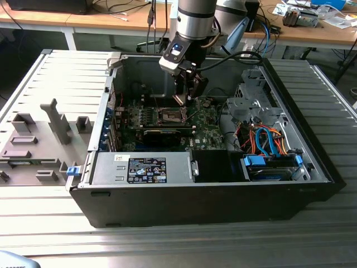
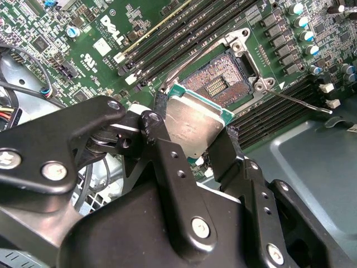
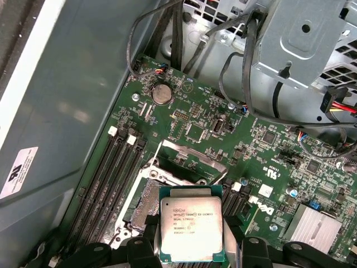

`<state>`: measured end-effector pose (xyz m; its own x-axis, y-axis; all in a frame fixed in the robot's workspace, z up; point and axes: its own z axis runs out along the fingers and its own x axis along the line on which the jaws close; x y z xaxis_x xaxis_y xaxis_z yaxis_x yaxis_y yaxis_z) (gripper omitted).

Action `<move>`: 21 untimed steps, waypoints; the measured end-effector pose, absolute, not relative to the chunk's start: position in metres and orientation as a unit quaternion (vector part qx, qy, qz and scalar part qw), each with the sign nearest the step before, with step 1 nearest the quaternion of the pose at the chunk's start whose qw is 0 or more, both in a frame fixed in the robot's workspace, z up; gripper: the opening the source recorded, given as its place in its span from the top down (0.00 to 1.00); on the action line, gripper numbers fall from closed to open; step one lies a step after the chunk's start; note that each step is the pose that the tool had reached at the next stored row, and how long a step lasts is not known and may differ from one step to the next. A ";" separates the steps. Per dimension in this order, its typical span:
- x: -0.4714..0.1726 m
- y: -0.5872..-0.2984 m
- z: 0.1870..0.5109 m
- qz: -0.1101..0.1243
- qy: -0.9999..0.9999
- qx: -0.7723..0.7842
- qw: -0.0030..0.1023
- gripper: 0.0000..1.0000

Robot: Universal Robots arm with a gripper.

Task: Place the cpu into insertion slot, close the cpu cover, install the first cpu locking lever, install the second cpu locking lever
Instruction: 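Place the cpu into insertion slot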

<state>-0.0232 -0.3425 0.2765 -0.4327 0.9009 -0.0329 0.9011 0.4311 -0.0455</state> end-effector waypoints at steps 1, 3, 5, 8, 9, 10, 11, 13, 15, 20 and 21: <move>-0.023 -0.342 0.276 -0.028 0.846 0.533 0.002 0.45; -0.023 -0.342 0.276 -0.028 0.842 0.539 0.002 0.45; -0.023 -0.342 0.276 -0.028 0.832 0.554 0.001 0.45; -0.023 -0.342 0.275 -0.028 0.825 0.564 0.001 0.45; -0.023 -0.342 0.275 -0.028 0.825 0.565 0.001 0.45; -0.023 -0.342 0.275 -0.028 0.824 0.565 0.001 0.45; -0.023 -0.342 0.275 -0.028 0.824 0.566 0.001 0.45; -0.023 -0.342 0.275 -0.028 0.823 0.568 0.001 0.45; -0.023 -0.342 0.275 -0.028 0.822 0.569 0.001 0.45; -0.023 -0.342 0.275 -0.028 0.819 0.573 0.000 0.45; -0.023 -0.342 0.275 -0.028 0.819 0.574 0.000 0.45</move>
<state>-0.0232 -0.3424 0.2747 -0.3418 0.9392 -0.0329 0.9393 0.3402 -0.0456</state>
